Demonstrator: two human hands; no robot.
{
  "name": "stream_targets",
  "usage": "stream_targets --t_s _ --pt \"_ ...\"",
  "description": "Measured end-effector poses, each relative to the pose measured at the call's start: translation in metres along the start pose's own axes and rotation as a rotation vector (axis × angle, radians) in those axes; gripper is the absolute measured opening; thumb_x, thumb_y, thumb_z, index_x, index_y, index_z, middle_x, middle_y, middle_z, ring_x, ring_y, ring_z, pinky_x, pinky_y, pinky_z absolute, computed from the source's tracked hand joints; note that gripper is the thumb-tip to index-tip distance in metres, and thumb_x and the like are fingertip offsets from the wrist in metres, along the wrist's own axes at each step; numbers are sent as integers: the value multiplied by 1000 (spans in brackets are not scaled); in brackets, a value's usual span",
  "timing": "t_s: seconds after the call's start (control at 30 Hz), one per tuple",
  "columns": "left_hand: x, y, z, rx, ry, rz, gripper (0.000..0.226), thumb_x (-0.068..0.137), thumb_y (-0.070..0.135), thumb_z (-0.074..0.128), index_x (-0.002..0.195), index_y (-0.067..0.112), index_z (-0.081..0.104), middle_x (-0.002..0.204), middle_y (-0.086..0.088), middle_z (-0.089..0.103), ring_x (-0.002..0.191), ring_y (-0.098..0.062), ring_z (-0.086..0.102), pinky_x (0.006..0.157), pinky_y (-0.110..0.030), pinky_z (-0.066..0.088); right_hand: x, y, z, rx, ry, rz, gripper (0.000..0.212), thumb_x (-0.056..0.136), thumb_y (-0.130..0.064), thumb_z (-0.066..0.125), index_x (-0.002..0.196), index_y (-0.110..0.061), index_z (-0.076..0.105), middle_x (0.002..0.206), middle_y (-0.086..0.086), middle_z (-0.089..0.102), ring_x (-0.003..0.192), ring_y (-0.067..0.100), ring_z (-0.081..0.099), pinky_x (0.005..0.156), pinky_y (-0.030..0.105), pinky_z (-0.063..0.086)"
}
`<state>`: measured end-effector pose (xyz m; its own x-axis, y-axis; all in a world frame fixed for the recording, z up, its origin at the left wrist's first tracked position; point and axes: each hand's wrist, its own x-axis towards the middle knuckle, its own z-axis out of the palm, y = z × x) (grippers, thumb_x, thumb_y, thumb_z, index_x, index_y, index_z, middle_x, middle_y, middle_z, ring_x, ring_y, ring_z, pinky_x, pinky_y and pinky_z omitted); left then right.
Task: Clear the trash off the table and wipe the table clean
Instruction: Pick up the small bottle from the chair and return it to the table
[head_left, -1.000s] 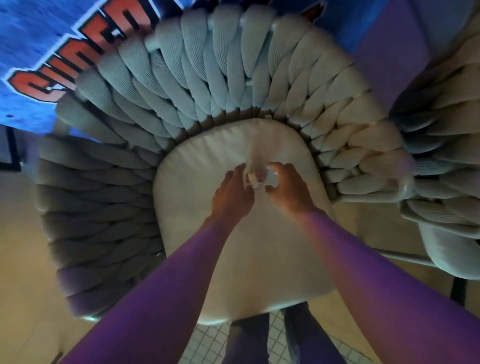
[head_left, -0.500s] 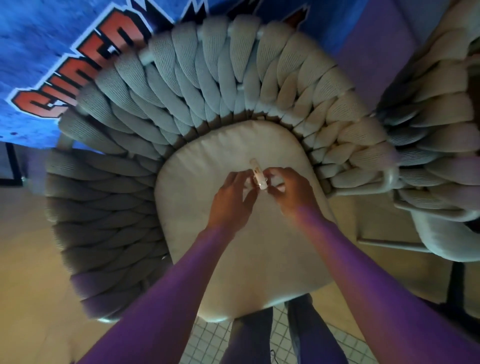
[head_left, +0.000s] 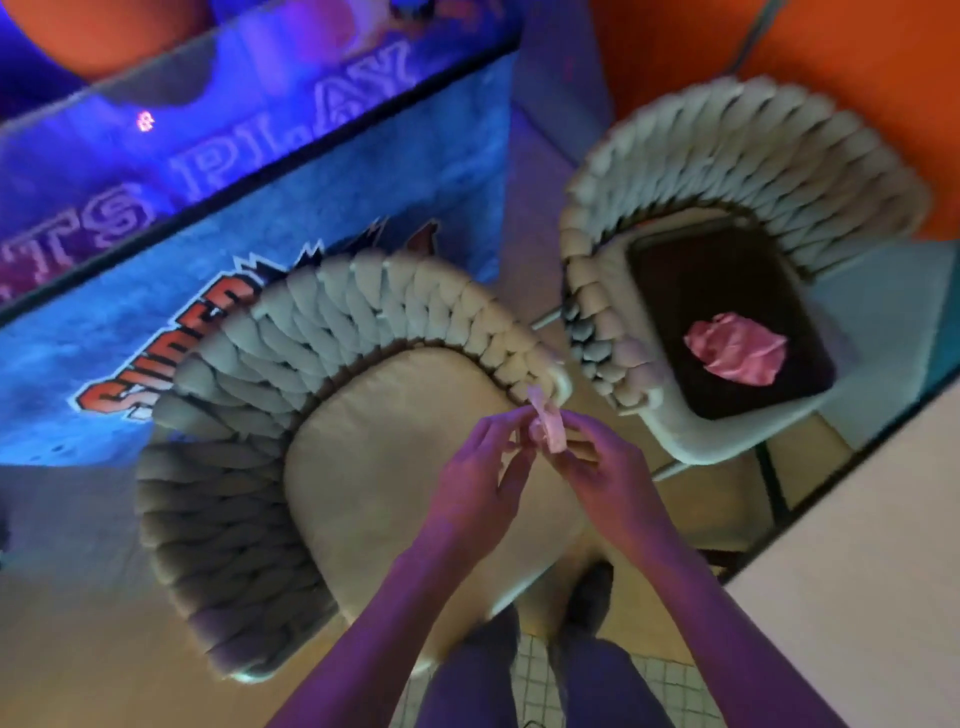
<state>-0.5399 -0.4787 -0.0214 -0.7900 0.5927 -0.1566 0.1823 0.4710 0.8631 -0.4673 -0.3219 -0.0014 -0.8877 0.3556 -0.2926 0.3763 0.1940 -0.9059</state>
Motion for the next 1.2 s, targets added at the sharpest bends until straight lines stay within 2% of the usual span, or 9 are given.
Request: stream_targets --t_s 0.23,0.4,0.53,0.67,0.77,0.83,0.93,1.0,1.2 --pt "-19 78 33 4 -107 146 46 96 14 61 138 30 53 128 9 60 108 -3 65 86 -34 59 -69 3 -63 -9 230 -58 36 90 -11 71 124 -18 65 115 -7 71 103 5 69 90 31 57" --pt "-45 127 86 -34 -178 179 47 95 15 59 139 32 54 126 10 65 105 -6 67 86 -30 58 -130 13 -112 31 377 -1 35 88 -14 73 120 -25 68 111 -15 71 95 -3 68 80 14 53" --pt "-73 175 141 -30 -252 234 46 98 9 59 136 34 54 126 16 67 105 -2 68 86 -20 55 -187 31 -159 109 494 69 30 86 -14 75 113 -27 71 107 -16 72 88 -3 68 71 8 48" --pt "-97 216 197 -15 -317 292 38 99 13 59 131 33 57 120 20 68 107 -2 67 87 -20 54 -240 49 -205 100 582 103 27 86 -16 75 108 -32 70 106 -22 69 85 -2 68 72 11 50" --pt "-107 245 233 19 -380 338 40 100 14 60 124 46 51 120 24 65 104 6 65 83 -8 48 -268 60 -237 119 637 119 27 87 -15 73 108 -31 72 106 -21 70 86 -3 67 72 10 49" --pt "-108 260 252 32 -433 351 41 101 17 60 124 50 50 120 24 65 103 6 65 83 -9 48 -282 67 -258 123 663 130 27 88 -15 71 109 -31 72 107 -20 70 88 -3 66 73 9 48" --pt "-109 286 283 32 -501 394 36 102 21 59 130 43 54 123 25 65 108 6 63 86 -11 49 -304 74 -290 142 713 148 26 89 -17 70 110 -32 71 109 -19 70 88 1 68 78 15 51" --pt "-105 304 299 24 -535 429 33 102 21 57 132 36 56 123 26 65 111 6 62 88 -12 50 -313 74 -310 151 756 139 24 88 -17 72 105 -34 71 106 -17 71 87 0 68 76 13 49" --pt "-79 357 340 38 -586 490 32 102 30 57 132 41 55 124 29 64 103 5 66 83 -8 47 -314 74 -367 123 928 79 39 86 -14 75 94 -51 66 103 -12 66 88 1 66 75 12 48"
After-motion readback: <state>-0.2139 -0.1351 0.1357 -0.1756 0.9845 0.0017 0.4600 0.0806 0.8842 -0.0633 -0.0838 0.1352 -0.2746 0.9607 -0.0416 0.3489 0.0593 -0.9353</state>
